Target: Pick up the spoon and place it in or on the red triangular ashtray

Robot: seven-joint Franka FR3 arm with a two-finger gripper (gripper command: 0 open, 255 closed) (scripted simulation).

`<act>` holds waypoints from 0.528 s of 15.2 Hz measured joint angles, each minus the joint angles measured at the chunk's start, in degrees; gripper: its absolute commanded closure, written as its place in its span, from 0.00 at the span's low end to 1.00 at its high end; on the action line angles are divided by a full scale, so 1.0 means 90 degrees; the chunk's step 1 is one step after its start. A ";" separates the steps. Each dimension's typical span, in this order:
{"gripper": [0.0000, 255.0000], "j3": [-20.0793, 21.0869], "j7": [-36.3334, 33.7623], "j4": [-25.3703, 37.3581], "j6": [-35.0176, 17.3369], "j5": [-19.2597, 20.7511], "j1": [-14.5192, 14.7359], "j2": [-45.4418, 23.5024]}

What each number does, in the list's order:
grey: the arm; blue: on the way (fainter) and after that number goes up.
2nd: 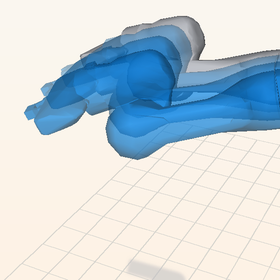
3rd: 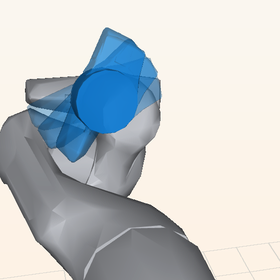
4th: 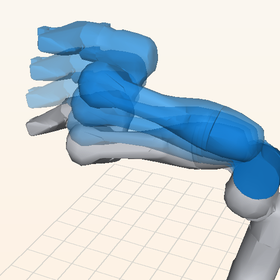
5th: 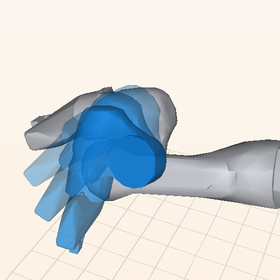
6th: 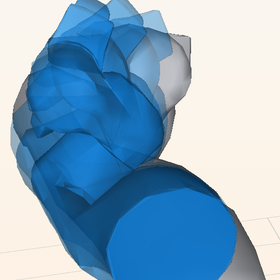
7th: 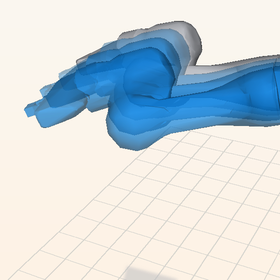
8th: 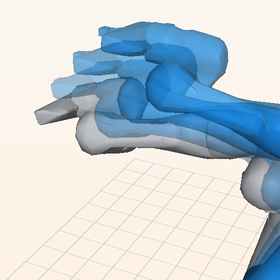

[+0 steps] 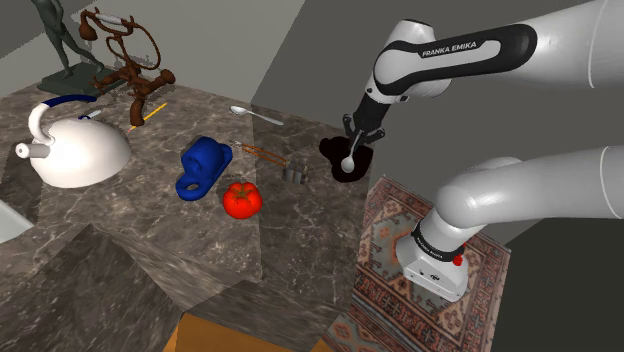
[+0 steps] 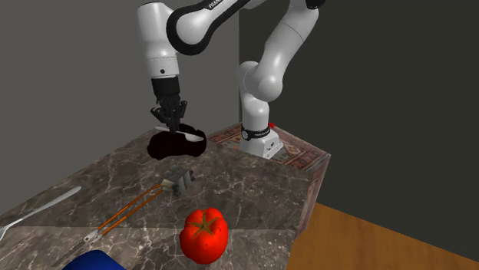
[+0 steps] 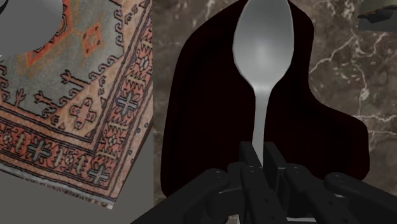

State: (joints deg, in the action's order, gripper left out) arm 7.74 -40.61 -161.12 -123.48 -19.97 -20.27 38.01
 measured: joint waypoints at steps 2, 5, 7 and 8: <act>1.00 0.0000 0.0001 -0.0002 -0.0003 0.0000 0.0000 0.0000; 0.00 0.0000 0.0001 -0.0002 -0.0005 -0.0001 0.0001 -0.0001; 0.00 0.0000 0.0001 -0.0002 -0.0005 -0.0001 0.0001 -0.0001; 0.00 0.0000 0.0001 -0.0002 -0.0005 -0.0001 0.0001 -0.0001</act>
State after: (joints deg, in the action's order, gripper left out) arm 7.74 -40.60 -161.14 -123.52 -19.98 -20.26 38.00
